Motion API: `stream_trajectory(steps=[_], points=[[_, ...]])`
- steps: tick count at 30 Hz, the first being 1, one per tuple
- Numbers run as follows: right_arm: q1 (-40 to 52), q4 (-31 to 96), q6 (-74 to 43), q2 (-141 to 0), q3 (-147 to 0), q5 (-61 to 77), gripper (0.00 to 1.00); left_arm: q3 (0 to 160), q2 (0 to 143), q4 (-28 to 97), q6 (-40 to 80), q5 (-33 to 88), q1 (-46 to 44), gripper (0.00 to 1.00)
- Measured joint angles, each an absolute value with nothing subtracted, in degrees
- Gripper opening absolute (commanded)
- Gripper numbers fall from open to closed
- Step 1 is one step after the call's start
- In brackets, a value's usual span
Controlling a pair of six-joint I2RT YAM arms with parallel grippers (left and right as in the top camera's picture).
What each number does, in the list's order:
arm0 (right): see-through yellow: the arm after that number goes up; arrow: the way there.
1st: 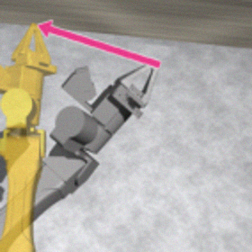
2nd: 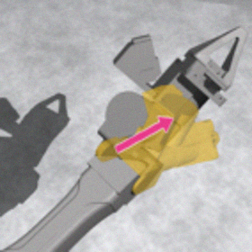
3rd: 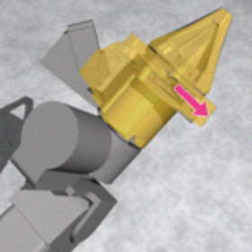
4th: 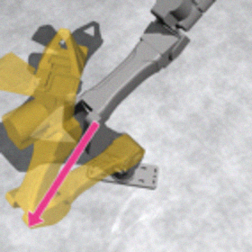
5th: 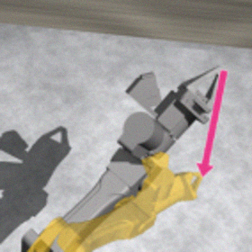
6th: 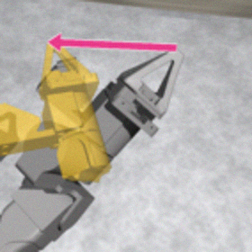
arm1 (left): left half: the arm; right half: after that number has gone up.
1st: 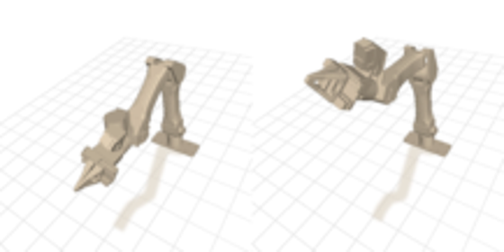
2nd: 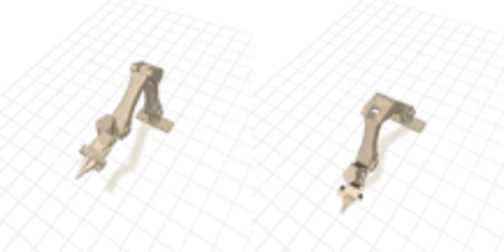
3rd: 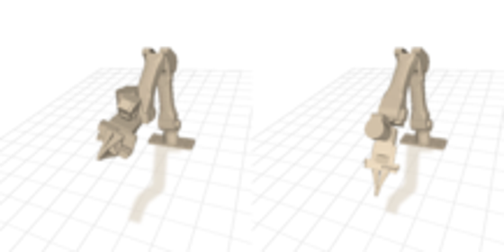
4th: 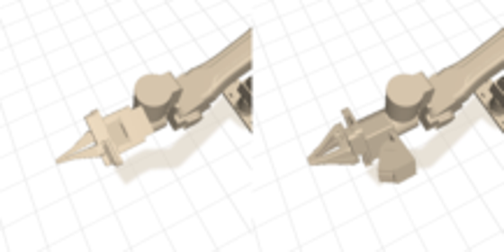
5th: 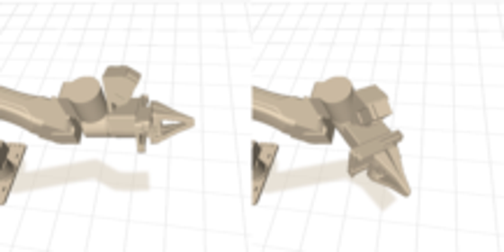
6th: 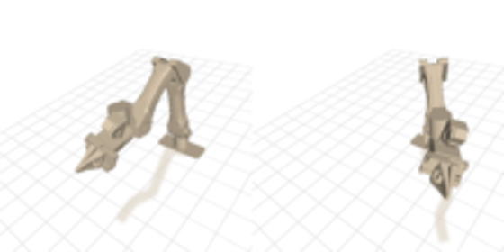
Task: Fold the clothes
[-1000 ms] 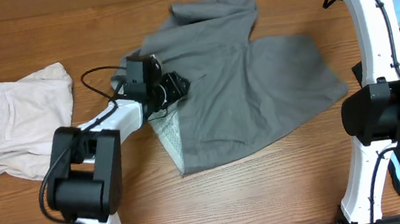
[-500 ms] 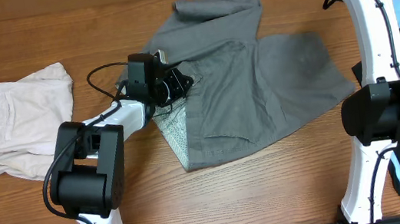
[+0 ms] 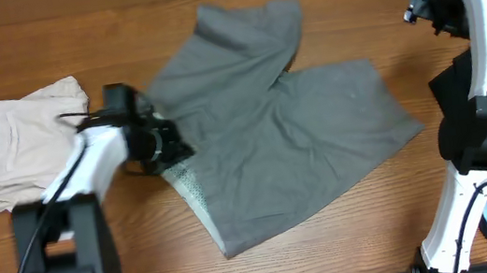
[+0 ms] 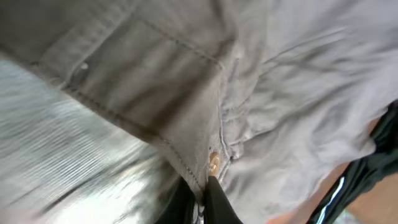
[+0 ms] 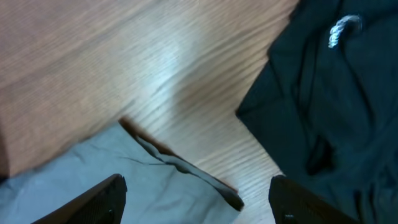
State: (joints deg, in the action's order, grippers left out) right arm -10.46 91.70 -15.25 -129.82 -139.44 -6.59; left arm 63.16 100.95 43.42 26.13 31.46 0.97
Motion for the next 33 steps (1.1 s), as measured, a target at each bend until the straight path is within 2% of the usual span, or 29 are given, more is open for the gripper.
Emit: stream_trajectory(steps=[5, 6, 11, 14, 20, 25, 28, 29, 33], points=[[-9.15, 90.89, -5.15, -129.80, -135.22, 7.27, 0.83, 63.35, 94.08, 53.67, 24.86, 24.99, 5.63, 0.04], [-7.33, 87.37, -2.90, -129.78, -132.88, 9.69, 0.84, 63.33, 94.15, 54.61, 24.84, 24.18, 5.58, 0.04], [-2.11, 79.15, 0.10, -129.80, -124.57, 13.82, 0.84, 63.16, 94.17, 60.31, 25.10, 19.40, 3.97, 0.04], [-0.49, 76.09, -0.32, -129.80, -119.59, 13.65, 0.83, 62.35, 94.17, 64.12, 27.70, 11.70, 3.16, 0.04], [-1.32, 78.02, -4.25, -129.80, -110.89, 9.23, 0.83, 61.19, 94.19, 62.30, 30.70, 5.02, 3.07, 0.07], [-1.63, 77.91, -1.04, -129.80, -104.49, 11.99, 0.83, 61.12, 94.19, 60.31, 31.83, 1.08, 3.07, 0.06], [-1.61, 71.50, 1.87, -129.80, -103.66, 18.13, 0.83, 61.10, 94.26, 58.06, 32.56, -0.40, 3.07, 0.05], [-1.61, 69.78, 2.35, -129.80, -103.66, 19.55, 0.87, 61.10, 94.43, 57.43, 32.71, -0.73, 3.07, 0.06], [-0.95, 58.19, 3.92, -129.80, -103.53, 25.52, 0.93, 61.10, 97.41, 56.53, 32.91, -1.26, 3.07, 0.04]])
